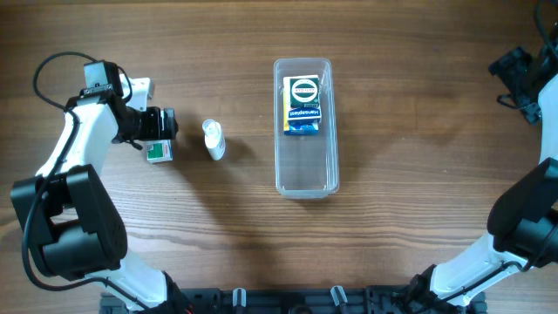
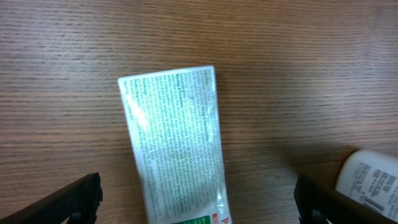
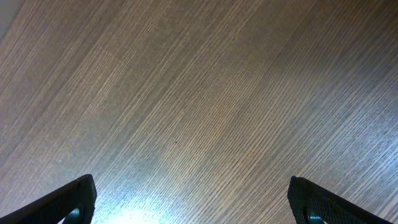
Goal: Pack container
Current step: 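Grasp the ointment tube with the left gripper and lift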
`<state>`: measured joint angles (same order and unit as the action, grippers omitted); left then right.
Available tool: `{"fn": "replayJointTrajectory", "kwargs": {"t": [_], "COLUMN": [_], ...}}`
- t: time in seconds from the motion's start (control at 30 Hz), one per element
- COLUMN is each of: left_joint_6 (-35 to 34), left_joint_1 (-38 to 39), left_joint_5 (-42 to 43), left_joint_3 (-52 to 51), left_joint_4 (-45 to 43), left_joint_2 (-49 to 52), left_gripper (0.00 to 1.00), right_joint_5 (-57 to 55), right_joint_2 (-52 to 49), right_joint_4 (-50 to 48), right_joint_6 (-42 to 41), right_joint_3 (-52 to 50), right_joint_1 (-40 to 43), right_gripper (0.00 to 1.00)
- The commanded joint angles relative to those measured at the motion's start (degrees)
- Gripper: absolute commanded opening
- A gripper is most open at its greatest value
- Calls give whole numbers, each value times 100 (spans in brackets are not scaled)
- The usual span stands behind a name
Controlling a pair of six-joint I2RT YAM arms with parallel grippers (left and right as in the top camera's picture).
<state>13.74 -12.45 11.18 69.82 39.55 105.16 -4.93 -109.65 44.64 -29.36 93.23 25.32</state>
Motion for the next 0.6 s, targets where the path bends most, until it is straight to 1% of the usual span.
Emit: {"fn": "replayJointTrajectory", "kwargs": {"t": [0.0, 0.07, 0.17, 0.2, 0.57], "left_joint_6": [-70, -151, -599, -612, -697], "left_joint_1": [-4, 0, 0, 0, 17], "left_joint_5": [562, 533, -214, -278, -446], "left_joint_3": [52, 55, 52, 52, 52], "left_joint_4": [-9, -61, -55, -48, -20], "left_joint_2": [83, 83, 127, 131, 389], "left_gripper": [100, 100, 100, 100, 100], "right_joint_5": [26, 26, 26, 26, 26], "right_joint_2": [-76, -76, -76, -76, -76], "right_joint_4": [-31, -28, -31, -31, -31], "right_joint_6": [-72, -70, -70, -72, -72], "right_joint_3": [-15, -15, -15, -15, -15], "right_joint_1": [-2, -2, -2, -2, -2], "right_gripper": [100, 100, 100, 100, 100]}}
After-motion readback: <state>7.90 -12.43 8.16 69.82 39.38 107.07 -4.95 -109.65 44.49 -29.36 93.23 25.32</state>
